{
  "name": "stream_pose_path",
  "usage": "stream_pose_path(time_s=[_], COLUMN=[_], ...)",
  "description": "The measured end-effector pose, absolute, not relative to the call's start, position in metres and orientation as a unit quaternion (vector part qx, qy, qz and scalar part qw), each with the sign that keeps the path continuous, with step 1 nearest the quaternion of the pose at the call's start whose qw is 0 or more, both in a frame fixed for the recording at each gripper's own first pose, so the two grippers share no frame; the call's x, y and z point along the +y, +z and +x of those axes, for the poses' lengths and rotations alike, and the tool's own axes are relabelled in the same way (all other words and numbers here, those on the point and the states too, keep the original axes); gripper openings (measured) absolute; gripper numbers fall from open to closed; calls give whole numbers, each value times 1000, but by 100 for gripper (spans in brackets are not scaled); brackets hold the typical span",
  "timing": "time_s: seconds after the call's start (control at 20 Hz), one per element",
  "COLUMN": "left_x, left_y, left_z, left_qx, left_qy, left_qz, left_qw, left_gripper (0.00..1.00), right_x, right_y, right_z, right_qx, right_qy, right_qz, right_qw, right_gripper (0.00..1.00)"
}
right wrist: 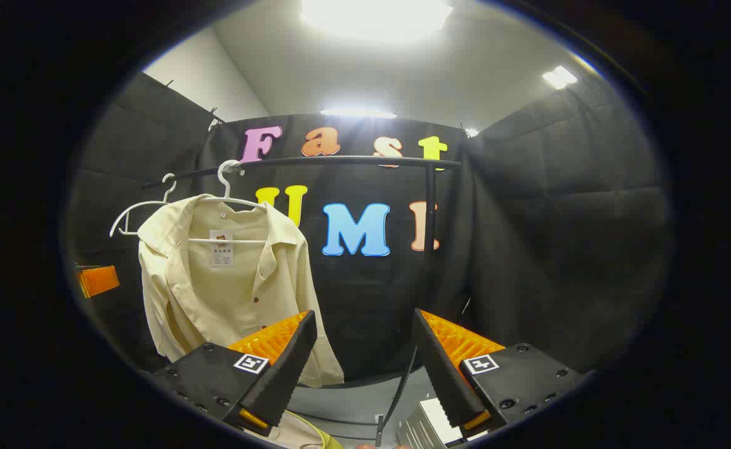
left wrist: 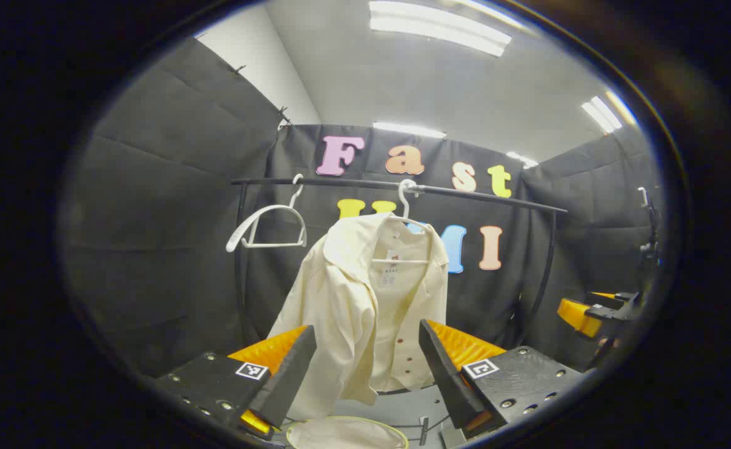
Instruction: Grasp the clothes on the hanger with both hands and then place them into the laundry hamper below.
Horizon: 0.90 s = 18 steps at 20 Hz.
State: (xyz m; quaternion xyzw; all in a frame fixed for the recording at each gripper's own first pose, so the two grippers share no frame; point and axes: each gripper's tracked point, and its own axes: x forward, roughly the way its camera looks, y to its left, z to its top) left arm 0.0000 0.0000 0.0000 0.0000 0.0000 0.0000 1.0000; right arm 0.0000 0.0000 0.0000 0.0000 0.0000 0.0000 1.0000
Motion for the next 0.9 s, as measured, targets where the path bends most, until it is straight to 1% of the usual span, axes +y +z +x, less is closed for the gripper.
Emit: stream_pose_path(time_s=[0.05,0.35,0.55,0.8,0.9], left_x=[0,-4,-5,-4,1], left_y=[0,-1,-6,-2,-3], left_z=[-2,-4,-7,-6,-4], left_qx=[1,-1,7,4,12], left_qy=[1,0,-1,-5,8], left_qz=[3,17,14,15,23], left_qw=[1000,1000,1000,1000,1000], left_gripper=[97,98,97,98,97], right_x=[-1,-2,-5,-5,-3], right_y=[-2,-14,-14,-11,-11], right_z=[-2,-8,-14,-20,-21], right_qx=[3,20,19,17,17], right_qy=[0,-12,-18,-21,-20], right_qz=[2,11,12,17,18], right_qw=[1000,1000,1000,999,999], right_gripper=[98,96,98,98,98])
